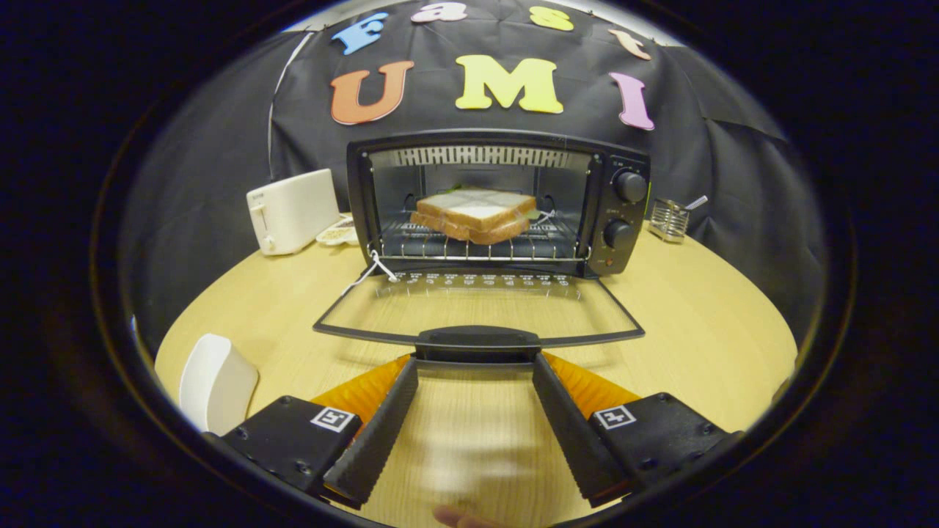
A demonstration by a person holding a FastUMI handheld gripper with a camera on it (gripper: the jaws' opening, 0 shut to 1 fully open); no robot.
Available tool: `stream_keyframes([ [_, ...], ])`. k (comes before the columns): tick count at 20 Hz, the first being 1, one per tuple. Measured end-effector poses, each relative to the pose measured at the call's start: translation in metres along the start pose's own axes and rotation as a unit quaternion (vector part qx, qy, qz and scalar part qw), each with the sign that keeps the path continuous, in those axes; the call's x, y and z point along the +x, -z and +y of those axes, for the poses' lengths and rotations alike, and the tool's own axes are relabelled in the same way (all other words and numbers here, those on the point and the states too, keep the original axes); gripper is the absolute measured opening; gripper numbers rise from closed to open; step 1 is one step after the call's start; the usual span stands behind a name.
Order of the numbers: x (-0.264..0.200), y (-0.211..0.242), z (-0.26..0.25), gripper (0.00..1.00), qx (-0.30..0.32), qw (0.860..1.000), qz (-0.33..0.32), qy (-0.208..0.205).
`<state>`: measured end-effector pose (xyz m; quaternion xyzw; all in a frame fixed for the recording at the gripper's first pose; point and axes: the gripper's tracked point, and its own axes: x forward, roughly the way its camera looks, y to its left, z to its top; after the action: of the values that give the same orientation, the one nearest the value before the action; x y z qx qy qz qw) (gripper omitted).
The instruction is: Open the toaster oven, put the food inside, and close the toaster oven door.
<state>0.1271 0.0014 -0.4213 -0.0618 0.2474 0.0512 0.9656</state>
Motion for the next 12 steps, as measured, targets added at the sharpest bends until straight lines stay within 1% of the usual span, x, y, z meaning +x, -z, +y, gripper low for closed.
stream_keyframes([
  [7, -0.003, -0.003, -0.001, 1.00, 0.011, 1.000, -0.014, 0.002],
  [12, -0.017, -0.021, -0.002, 1.00, 0.041, 0.995, -0.089, -0.002],
])
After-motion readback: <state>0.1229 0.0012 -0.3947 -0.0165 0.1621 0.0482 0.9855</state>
